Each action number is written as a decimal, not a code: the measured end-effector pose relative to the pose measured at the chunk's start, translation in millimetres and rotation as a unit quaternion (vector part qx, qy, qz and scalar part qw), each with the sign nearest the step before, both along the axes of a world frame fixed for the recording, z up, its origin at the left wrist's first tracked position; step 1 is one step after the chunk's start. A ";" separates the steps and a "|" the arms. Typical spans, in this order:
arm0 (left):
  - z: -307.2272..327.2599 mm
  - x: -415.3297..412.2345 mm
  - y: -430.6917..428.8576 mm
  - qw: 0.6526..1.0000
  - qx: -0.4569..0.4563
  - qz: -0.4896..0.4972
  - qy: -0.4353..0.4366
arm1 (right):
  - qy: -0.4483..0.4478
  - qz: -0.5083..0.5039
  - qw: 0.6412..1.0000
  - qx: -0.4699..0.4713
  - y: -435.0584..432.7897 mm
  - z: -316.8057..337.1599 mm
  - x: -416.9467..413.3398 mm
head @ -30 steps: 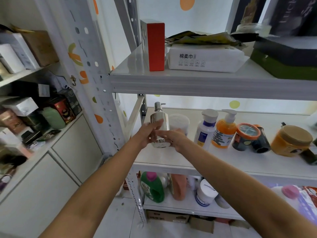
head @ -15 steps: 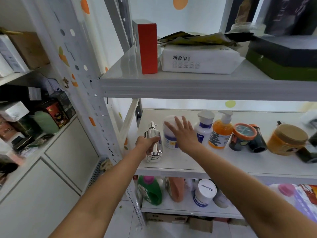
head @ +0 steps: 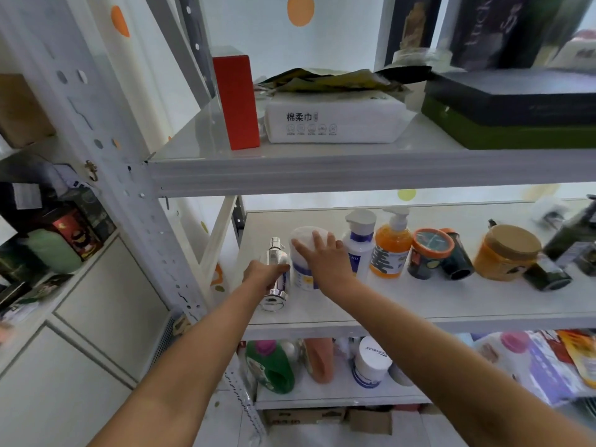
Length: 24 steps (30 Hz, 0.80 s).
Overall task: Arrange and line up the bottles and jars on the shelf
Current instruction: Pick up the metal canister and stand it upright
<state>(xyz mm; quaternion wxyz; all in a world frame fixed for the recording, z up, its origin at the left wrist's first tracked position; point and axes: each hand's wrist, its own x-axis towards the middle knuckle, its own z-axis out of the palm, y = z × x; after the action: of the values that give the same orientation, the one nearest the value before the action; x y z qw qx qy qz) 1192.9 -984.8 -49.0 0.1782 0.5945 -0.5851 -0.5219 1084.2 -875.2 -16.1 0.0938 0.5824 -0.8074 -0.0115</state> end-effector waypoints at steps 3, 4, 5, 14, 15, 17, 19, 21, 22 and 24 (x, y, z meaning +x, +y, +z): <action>1.1 -3.6 3.6 0.999 -0.005 -0.027 -0.020 | -0.011 -0.007 1.000 -0.005 2.7 2.5 2.3; 2.6 -3.8 5.0 0.999 -0.005 -0.034 -0.028 | -0.014 -0.007 1.000 -0.001 4.4 2.9 2.5; 4.3 -3.5 6.3 0.998 -0.010 -0.041 -0.045 | -0.016 -0.006 1.000 0.002 7.1 3.0 2.7; 5.8 8.2 33.6 0.943 -0.202 -0.115 -0.239 | 0.007 0.138 0.990 -0.040 66.4 -22.1 -18.2; 6.2 7.7 41.8 0.929 -0.237 -0.108 -0.263 | -0.003 0.148 0.988 -0.037 74.9 -22.9 -25.2; 6.0 3.1 62.6 0.900 -0.320 -0.083 -0.285 | -0.029 0.158 0.987 -0.031 94.8 -23.6 -42.5; 3.4 -7.4 88.8 0.876 -0.403 -0.053 -0.260 | -0.068 0.140 0.987 -0.033 119.5 -24.2 -62.2; 2.5 -25.8 123.2 0.859 -0.463 -0.041 -0.217 | -0.099 0.107 0.989 -0.025 151.2 -24.3 -86.6; 1.5 -37.4 141.8 0.850 -0.486 -0.049 -0.199 | -0.106 0.089 0.990 -0.019 168.7 -24.6 -100.4; -2.7 -64.5 179.1 0.826 -0.519 -0.099 -0.193 | -0.099 0.053 0.994 -0.007 204.9 -25.7 -130.5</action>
<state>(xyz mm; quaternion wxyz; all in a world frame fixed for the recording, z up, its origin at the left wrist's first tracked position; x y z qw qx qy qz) 1128.4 -805.7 -51.7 0.2913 0.4416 -0.8481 -0.0302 953.7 -670.3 -41.8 0.0178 0.6220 -0.7808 0.0567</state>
